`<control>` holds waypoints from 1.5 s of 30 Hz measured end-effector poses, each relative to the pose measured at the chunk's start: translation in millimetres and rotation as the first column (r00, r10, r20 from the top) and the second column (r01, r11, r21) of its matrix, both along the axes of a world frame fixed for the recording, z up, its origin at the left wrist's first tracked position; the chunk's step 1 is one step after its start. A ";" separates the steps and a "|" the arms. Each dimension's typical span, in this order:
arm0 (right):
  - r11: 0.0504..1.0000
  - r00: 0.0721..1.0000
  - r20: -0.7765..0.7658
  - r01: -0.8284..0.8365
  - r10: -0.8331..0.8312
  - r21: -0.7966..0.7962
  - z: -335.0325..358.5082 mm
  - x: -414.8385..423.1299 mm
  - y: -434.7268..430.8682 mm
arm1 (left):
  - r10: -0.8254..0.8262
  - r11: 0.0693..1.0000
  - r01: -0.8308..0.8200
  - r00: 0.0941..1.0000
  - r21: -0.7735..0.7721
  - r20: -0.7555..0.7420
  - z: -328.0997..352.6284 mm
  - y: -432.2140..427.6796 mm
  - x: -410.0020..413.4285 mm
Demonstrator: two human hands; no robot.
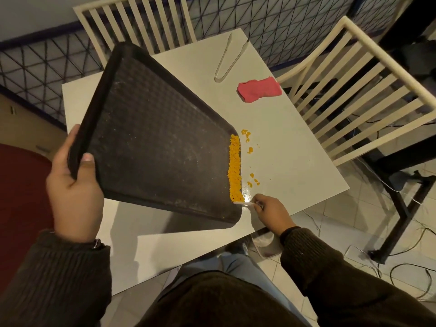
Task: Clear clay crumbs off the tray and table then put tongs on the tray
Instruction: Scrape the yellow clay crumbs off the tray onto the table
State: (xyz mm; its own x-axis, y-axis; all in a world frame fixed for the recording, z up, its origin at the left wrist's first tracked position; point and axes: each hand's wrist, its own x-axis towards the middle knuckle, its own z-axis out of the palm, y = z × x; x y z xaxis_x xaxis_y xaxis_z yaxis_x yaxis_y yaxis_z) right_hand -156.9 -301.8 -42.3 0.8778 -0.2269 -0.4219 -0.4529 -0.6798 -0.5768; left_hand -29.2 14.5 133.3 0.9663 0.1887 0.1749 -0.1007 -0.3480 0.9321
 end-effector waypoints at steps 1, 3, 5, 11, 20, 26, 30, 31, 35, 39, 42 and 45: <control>1.000 1.000 0.009 0.020 -0.020 0.001 0.3 3.6 0.5 | -0.017 1.000 0.017 1.000 0.010 0.003 0.7 -0.6 0.0; 0.997 0.997 0.029 0.075 -0.075 -0.003 1.6 10.3 0.5 | -0.044 0.998 0.043 0.999 0.034 0.021 3.4 -4.4 -0.8; 0.990 0.989 0.045 0.137 -0.138 0.010 3.9 14.6 -3.1 | -0.048 0.998 0.047 0.998 0.029 0.035 6.5 -8.7 -2.3; 0.996 1.000 -0.011 0.008 -0.007 0.085 8.8 5.3 -15.4 | -0.022 1.000 0.022 0.999 0.017 0.023 6.2 -9.7 -0.4; 0.992 0.993 0.002 0.117 -0.117 0.039 0.0 31.5 -3.4 | -0.048 0.999 0.048 0.999 0.008 0.003 2.7 -5.9 0.7; 0.971 0.971 0.041 0.233 -0.236 0.054 2.9 39.9 -6.3 | -0.038 0.999 0.038 0.999 0.002 0.003 3.9 -4.5 1.3; 0.994 0.997 0.017 0.069 -0.071 0.079 7.5 25.1 4.6 | -0.035 0.999 0.035 0.999 -0.025 -0.010 4.2 -0.1 4.4; 0.996 0.998 0.016 0.053 -0.054 0.073 6.5 22.8 7.7 | -0.039 0.999 0.039 0.999 -0.025 -0.011 5.1 0.0 3.9; 0.995 0.995 0.012 0.098 -0.098 0.027 0.9 27.6 11.6 | -0.034 0.998 0.034 0.999 -0.055 -0.013 11.0 -0.7 2.3; 0.976 0.976 0.029 0.216 -0.216 0.005 -0.8 41.1 5.3 | -0.047 0.997 0.047 0.999 -0.053 -0.012 12.8 -0.6 1.3; 0.968 0.968 0.048 0.242 -0.245 0.058 2.1 44.4 -3.2 | -0.048 0.998 0.048 0.999 -0.035 -0.019 13.4 2.8 2.1; 0.953 0.968 0.040 0.234 -0.246 0.192 6.1 43.1 -8.5 | -0.028 0.999 0.027 1.000 -0.048 -0.011 17.2 0.3 2.8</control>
State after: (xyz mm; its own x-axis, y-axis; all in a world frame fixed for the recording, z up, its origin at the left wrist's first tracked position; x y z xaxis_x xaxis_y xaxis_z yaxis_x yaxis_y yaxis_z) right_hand -113.8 -310.3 -36.2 0.8329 -0.3576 -0.4225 -0.5488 -0.4344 -0.7142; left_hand -26.4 14.8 150.5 0.9732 0.1700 0.1547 -0.0982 -0.3007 0.9487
